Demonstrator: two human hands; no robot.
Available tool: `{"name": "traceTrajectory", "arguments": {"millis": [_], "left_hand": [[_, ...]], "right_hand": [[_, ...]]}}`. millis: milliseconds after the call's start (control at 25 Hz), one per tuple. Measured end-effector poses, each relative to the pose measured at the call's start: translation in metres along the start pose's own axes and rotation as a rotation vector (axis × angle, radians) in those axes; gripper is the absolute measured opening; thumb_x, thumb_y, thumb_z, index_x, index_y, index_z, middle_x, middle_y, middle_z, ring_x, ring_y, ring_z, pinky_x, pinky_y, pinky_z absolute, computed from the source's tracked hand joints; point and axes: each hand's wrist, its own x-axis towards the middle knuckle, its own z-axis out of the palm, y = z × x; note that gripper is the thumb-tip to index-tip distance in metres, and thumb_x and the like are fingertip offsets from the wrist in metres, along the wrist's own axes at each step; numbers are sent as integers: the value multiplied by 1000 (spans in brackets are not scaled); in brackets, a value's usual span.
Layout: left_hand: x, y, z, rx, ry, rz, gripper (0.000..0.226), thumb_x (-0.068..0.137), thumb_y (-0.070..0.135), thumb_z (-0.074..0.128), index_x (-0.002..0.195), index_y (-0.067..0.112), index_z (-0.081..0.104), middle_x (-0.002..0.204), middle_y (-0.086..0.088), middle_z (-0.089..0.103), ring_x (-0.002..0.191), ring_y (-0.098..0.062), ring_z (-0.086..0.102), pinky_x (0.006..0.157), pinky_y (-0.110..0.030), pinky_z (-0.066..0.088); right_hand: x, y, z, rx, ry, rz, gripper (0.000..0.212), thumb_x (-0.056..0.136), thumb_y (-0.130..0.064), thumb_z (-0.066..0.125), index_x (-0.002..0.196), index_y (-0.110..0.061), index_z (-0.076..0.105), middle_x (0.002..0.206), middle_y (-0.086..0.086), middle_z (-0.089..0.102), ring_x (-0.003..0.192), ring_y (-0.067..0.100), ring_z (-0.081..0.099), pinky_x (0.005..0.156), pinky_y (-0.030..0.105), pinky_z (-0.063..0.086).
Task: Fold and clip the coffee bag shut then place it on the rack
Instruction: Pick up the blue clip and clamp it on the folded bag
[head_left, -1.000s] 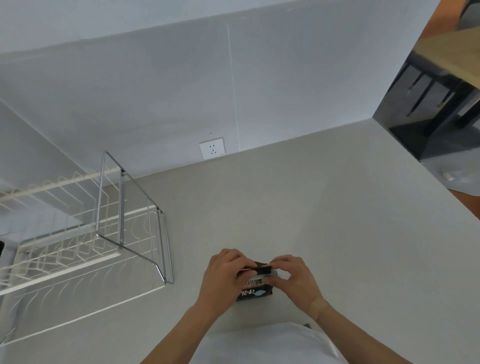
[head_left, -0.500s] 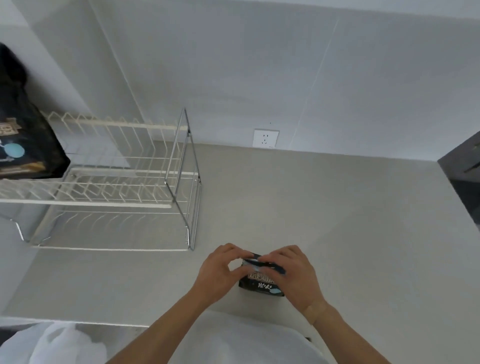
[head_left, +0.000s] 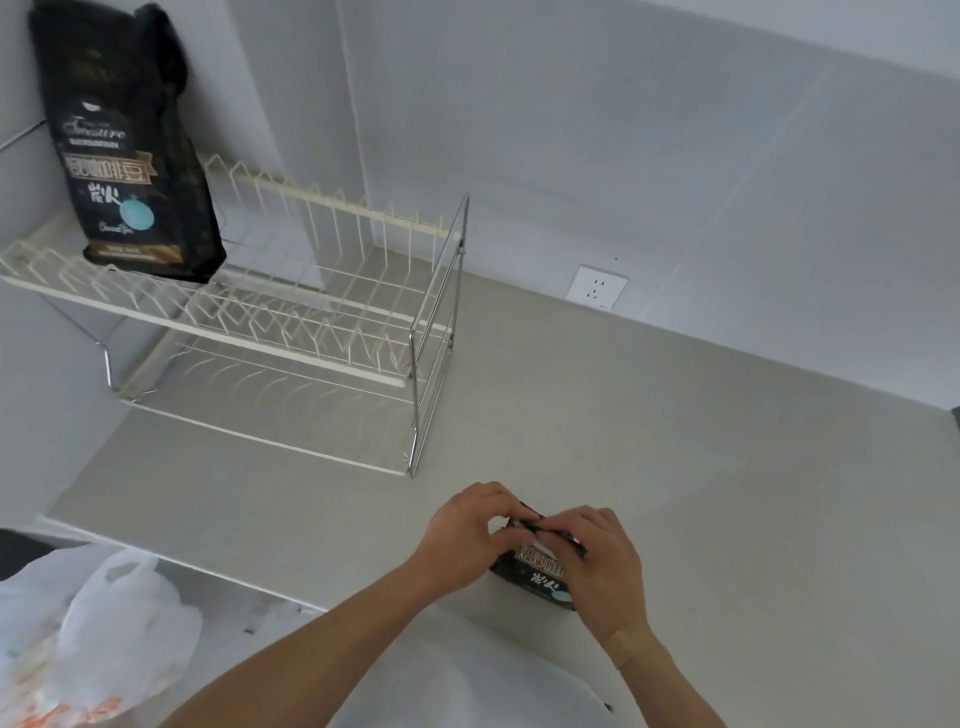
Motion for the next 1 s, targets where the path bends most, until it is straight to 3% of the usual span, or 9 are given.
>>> {"name": "traceTrajectory", "arguments": {"millis": [280, 480, 600, 720, 920, 1000], "left_hand": [[-2, -4, 3, -209, -21, -71, 20, 77, 20, 77, 89, 35, 74, 91, 9, 70, 87, -8, 67, 81, -30, 56], [-6, -7, 9, -234, 12, -58, 26, 76, 20, 75, 89, 43, 72, 95, 13, 69, 87, -10, 68, 79, -19, 54], [-10, -12, 15, -262, 61, -109, 24, 75, 15, 76, 87, 36, 75, 91, 11, 70, 85, -9, 68, 78, -22, 55], [-18, -22, 18, -281, 101, -186, 19, 75, 9, 79, 84, 25, 76, 88, 7, 71, 80, -12, 69, 78, -32, 57], [-14, -17, 8, -182, 15, -163, 22, 73, 10, 80, 92, 22, 76, 93, 4, 68, 81, -8, 67, 75, -24, 55], [-16, -19, 2, -141, 21, -180, 22, 73, 10, 79, 90, 25, 76, 91, 4, 69, 79, -10, 67, 75, -28, 55]], "right_hand": [[-2, 2, 2, 1, -5, 8, 14, 79, -19, 75, 75, -32, 70, 75, -24, 64, 85, 3, 53, 69, 21, 46], [-4, 3, 4, 28, 8, 11, 16, 78, -18, 75, 74, -32, 69, 75, -26, 64, 88, 1, 54, 70, 10, 40], [-5, 4, 5, 47, 8, 27, 19, 78, -13, 75, 74, -31, 70, 75, -24, 65, 88, 3, 54, 70, 8, 40], [-6, 6, 2, 44, -19, 23, 21, 78, -10, 75, 73, -29, 70, 75, -23, 65, 87, 4, 55, 70, 9, 40], [0, 8, -12, -37, -103, -20, 10, 77, -21, 77, 80, -30, 73, 79, -21, 67, 88, 2, 54, 72, 18, 45], [-1, 4, -11, -95, -108, -61, 12, 76, -23, 78, 84, -31, 73, 82, -21, 67, 87, 4, 54, 72, 21, 47]]}}
